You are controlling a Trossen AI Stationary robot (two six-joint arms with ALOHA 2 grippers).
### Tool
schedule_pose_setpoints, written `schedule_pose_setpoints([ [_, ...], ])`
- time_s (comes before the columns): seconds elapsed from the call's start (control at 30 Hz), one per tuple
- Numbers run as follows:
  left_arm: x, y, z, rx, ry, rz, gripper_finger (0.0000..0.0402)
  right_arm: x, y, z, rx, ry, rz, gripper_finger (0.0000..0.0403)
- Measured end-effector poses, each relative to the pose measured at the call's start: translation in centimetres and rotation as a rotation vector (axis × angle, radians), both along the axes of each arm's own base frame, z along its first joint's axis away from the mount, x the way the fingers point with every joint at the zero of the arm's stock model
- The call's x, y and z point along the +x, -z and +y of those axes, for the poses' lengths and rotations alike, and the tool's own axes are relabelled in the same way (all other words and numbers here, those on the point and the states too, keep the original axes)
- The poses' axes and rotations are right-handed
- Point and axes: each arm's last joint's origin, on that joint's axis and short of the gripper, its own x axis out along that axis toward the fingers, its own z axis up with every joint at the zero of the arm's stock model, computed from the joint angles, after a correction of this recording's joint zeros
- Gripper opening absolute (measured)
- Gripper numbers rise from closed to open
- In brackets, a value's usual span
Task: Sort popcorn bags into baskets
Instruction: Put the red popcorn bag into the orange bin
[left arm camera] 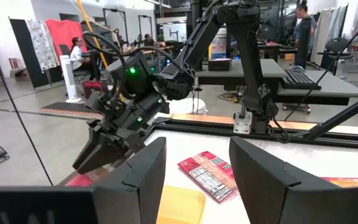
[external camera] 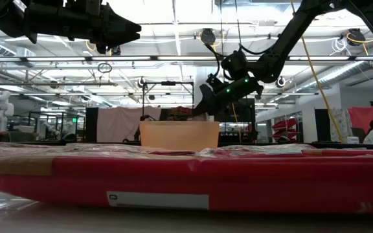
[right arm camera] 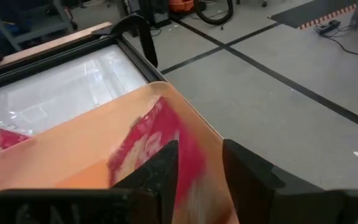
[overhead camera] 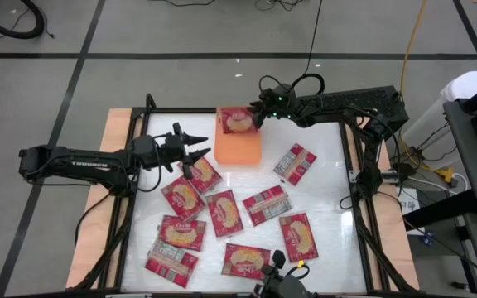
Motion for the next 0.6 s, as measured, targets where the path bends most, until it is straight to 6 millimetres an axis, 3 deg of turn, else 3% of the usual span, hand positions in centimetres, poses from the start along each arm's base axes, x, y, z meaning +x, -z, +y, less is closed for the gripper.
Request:
schedule_pose_setpoints([
  [0.37, 0.0, 0.1, 0.0, 0.015, -0.001, 0.017, 0.0157, 1.2, -0.1, 1.9, 0.035, -0.065, 0.018, 0.0024],
  [0.5, 0.0, 0.4, 0.0, 0.01, 0.0, 0.045, 0.0153, 3.6, -1.3, 4.2, 0.098, -0.176, 0.176, 0.0006],
  [0.6, 0.0, 0.5, 0.0, 0.009, 0.0, 0.053, 0.0152, 5.6, -2.8, 5.4, 0.043, -0.232, 0.327, 0.0001],
])
